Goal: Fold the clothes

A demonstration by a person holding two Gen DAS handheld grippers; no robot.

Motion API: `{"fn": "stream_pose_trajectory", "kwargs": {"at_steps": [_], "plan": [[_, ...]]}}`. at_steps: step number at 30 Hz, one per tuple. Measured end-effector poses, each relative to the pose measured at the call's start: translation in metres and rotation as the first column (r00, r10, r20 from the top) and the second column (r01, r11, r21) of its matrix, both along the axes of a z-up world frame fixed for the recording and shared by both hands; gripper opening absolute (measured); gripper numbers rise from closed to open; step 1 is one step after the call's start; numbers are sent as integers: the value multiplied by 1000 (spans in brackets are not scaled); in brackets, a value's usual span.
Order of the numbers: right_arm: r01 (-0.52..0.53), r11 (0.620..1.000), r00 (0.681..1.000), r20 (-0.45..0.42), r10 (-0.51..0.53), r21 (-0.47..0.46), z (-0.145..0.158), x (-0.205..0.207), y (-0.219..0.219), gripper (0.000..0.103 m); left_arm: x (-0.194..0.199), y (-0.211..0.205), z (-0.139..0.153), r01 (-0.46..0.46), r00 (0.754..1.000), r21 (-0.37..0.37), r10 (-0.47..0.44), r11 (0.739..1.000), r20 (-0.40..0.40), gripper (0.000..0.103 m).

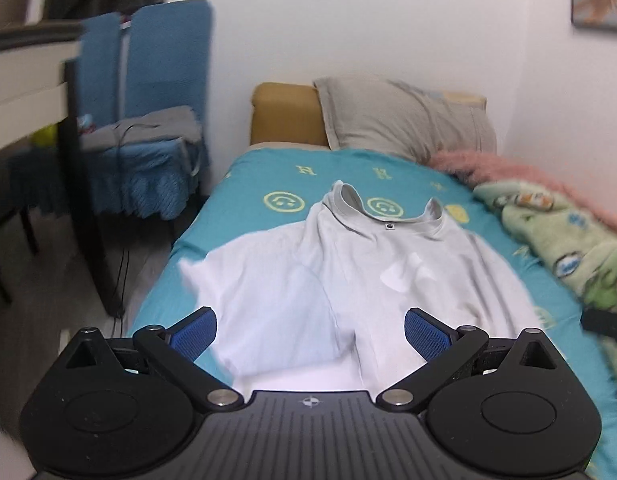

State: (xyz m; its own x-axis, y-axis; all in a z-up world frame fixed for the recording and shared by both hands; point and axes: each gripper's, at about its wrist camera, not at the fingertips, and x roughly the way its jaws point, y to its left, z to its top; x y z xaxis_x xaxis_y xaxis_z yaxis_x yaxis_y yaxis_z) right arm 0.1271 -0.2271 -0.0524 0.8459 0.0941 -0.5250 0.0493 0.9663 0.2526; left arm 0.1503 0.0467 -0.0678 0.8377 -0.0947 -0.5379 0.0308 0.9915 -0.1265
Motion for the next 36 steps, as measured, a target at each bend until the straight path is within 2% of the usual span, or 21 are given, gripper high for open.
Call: {"fn": "stream_pose_trajectory", "kwargs": {"at_steps": [3,6,10,14,20,24,28,32,36], "plan": [[-14,999,1000,26,15,-39,0,-32,10,81,-34,13,3,-11,1000,14,11,1000,14,101],[-13,1000,998,60,15,-26,-9,-55,13,81,-52,29,-7,-24,1000,-42,24,999,-8,101],[-11,1000,999,37,12,-19,-16,-60,17,81,-50,34,-17,-52,998,-38,50,998,-47,99],[-13,1000,996,84,14,-7,-9,-65,15,81,-39,40,-23,-74,996,-6,73,997,-48,99],[13,1000,999,50,-14,14,-23,-51,12,81,-23,49,-33,-113,990,-50,108,992,-86,99],[39,999,999,37,-39,23,-29,-44,11,80,-10,57,-40,-138,986,-108,126,985,-113,99],[93,994,996,14,-94,60,-35,-38,0,81,8,77,-48,-196,975,-213,167,957,-148,97],[158,983,987,-8,-158,92,-44,-31,-12,81,36,103,-60,-268,958,-324,214,907,-192,93],[212,969,977,-21,-211,122,-53,-21,-23,81,62,124,-73,-307,947,-399,235,864,-218,89]]}}
